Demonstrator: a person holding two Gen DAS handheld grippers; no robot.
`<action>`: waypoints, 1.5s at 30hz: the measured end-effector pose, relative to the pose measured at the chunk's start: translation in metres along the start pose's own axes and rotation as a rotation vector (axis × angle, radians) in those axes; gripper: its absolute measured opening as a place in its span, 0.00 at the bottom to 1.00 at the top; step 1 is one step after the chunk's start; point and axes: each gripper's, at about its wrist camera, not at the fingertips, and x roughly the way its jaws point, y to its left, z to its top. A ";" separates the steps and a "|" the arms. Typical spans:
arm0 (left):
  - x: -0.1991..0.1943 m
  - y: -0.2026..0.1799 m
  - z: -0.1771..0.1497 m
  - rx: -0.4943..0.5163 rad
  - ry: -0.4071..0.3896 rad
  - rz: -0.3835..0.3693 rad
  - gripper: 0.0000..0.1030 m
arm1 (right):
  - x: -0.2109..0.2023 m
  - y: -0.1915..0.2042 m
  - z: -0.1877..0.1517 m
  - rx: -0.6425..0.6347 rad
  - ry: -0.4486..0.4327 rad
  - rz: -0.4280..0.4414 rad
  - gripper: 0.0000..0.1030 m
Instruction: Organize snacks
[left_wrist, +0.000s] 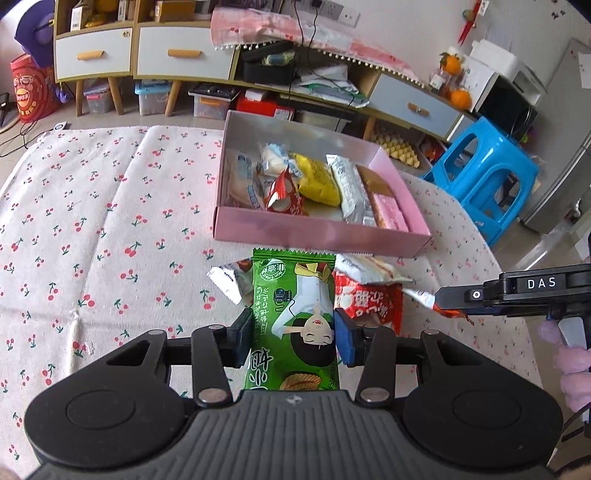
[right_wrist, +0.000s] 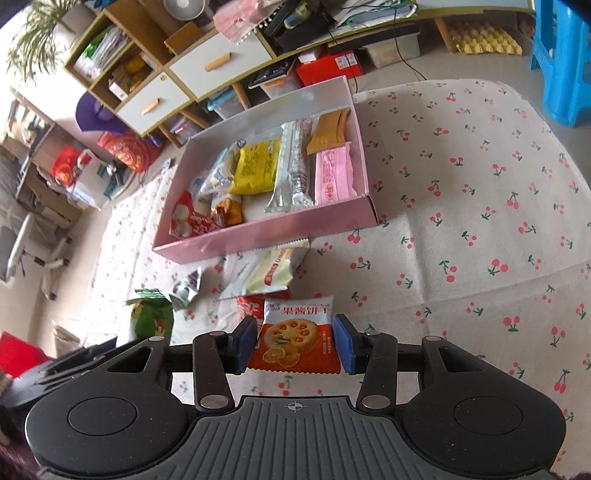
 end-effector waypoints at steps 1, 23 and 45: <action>-0.001 0.000 0.001 -0.004 -0.003 -0.002 0.40 | -0.001 0.000 0.001 0.011 -0.002 0.006 0.42; 0.012 0.004 -0.005 -0.059 0.084 0.042 0.41 | 0.030 0.021 -0.008 -0.045 0.096 -0.050 0.49; 0.010 0.010 -0.006 -0.065 0.092 0.049 0.41 | 0.052 0.049 -0.027 -0.162 0.094 -0.132 0.37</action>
